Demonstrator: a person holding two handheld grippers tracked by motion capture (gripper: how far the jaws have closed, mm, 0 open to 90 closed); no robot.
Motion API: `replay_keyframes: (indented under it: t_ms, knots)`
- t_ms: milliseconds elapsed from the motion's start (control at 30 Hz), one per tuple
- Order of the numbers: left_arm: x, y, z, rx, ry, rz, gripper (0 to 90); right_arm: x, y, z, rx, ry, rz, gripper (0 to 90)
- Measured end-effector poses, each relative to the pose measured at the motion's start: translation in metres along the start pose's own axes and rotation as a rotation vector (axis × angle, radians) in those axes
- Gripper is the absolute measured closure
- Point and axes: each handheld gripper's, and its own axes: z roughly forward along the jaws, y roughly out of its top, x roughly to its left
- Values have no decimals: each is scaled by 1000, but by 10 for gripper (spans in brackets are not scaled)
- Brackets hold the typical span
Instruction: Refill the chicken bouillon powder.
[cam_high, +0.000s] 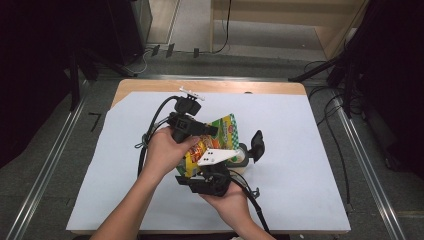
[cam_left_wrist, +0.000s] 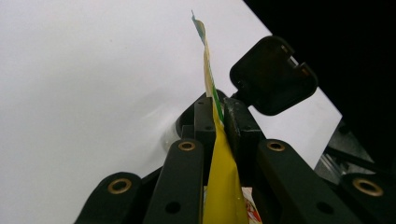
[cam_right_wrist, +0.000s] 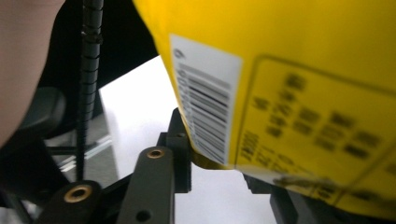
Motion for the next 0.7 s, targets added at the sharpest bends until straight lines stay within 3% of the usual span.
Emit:
replay_keyframes:
  t_ms: [167,333,700]
  knots:
    - [1,-1,2,18,4,-1,851,0,-1,3,-14,24,31,681]
    - [-2,3,5,26,4,4,852,-2,-1,2,-16,10,37,680]
    - [7,12,9,44,-22,-27,852,-7,3,3,-26,-3,44,679]
